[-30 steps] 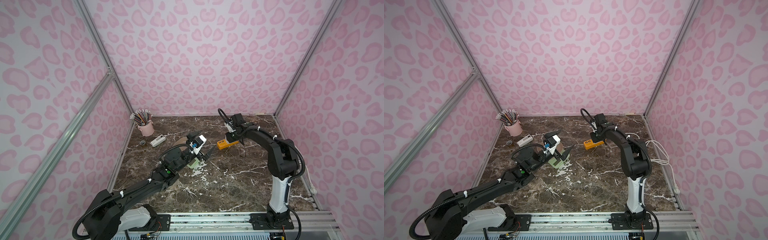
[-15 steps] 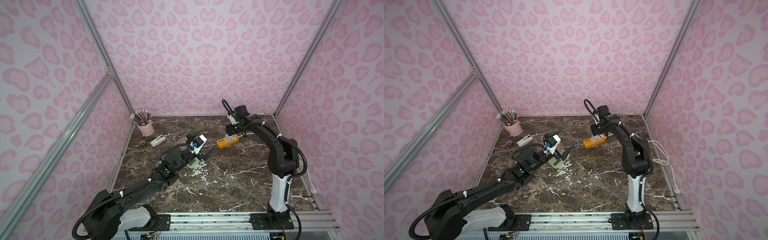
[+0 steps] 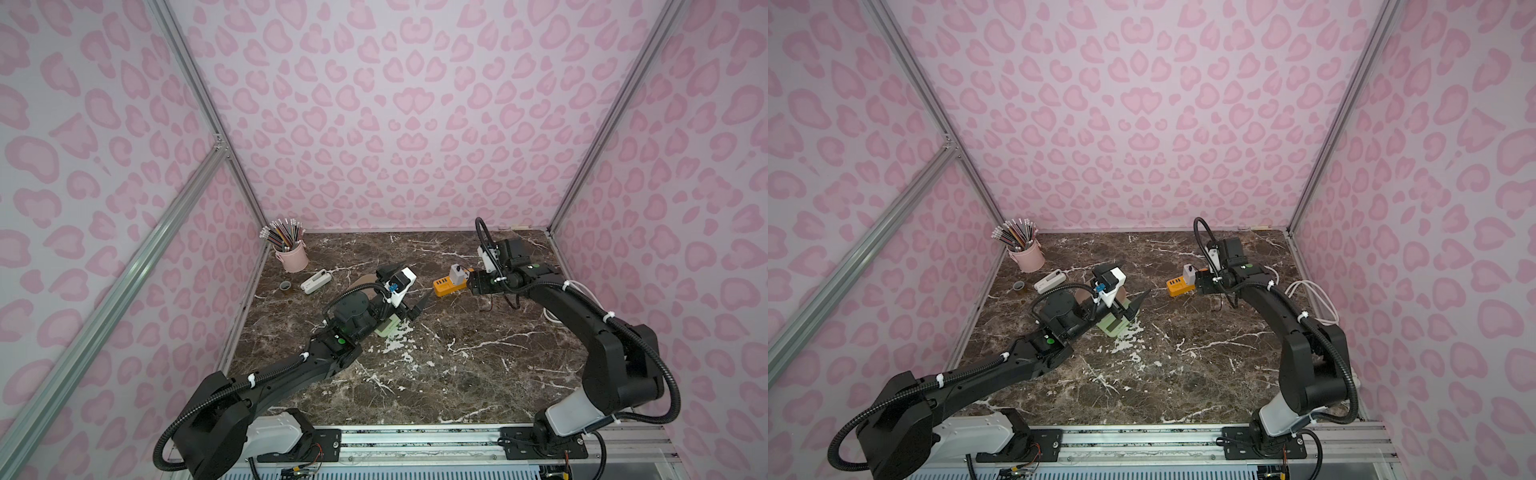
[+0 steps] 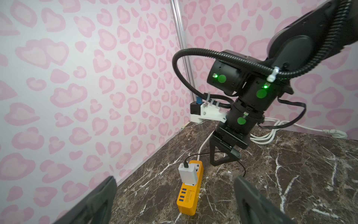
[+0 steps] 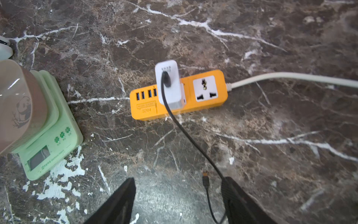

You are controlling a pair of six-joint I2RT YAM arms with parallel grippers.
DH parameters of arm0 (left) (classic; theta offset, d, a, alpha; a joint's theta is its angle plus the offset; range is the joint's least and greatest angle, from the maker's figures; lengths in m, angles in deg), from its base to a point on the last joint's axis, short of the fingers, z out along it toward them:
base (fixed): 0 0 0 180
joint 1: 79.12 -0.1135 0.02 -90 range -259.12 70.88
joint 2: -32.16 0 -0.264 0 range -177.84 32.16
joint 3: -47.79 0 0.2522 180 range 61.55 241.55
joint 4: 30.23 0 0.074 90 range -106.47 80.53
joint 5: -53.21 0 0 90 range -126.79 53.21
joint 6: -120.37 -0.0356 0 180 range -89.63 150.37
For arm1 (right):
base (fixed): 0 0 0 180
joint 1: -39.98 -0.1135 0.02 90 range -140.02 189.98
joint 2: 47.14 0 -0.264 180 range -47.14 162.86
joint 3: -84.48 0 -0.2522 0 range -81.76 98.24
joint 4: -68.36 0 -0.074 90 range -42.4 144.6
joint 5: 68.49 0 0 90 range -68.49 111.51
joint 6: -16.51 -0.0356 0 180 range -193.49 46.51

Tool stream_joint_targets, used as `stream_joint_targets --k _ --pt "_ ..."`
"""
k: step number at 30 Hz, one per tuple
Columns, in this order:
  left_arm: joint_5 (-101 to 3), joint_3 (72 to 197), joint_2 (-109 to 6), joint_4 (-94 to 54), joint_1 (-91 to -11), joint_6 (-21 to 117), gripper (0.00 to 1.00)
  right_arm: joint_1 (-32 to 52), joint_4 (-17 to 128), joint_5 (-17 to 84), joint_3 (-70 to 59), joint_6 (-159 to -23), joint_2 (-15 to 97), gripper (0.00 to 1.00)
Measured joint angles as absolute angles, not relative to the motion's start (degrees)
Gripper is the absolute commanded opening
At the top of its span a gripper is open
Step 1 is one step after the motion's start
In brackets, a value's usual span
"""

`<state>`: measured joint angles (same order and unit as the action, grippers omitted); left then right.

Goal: Charge the electronic scale
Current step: Insert the plug into the socket, then pick up the charging cable from the center of the board.

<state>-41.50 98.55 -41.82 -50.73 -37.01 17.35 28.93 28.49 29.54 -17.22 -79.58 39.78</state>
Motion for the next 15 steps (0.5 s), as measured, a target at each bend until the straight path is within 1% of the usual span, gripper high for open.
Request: stream_joint_targets --k 5,8,15 --pt "-42.46 98.85 -42.48 -51.63 -37.01 18.34 0.96 31.86 35.77 28.73 -29.2 -83.21 33.2 0.76" --pt "-42.85 99.27 -42.56 -52.28 -37.01 18.38 0.96 31.99 39.92 29.56 -34.86 -84.54 30.88 0.76" --pt "-43.25 99.6 -42.85 -52.22 -37.01 18.77 0.96 32.56 49.01 31.27 -42.6 -86.68 31.6 0.68"
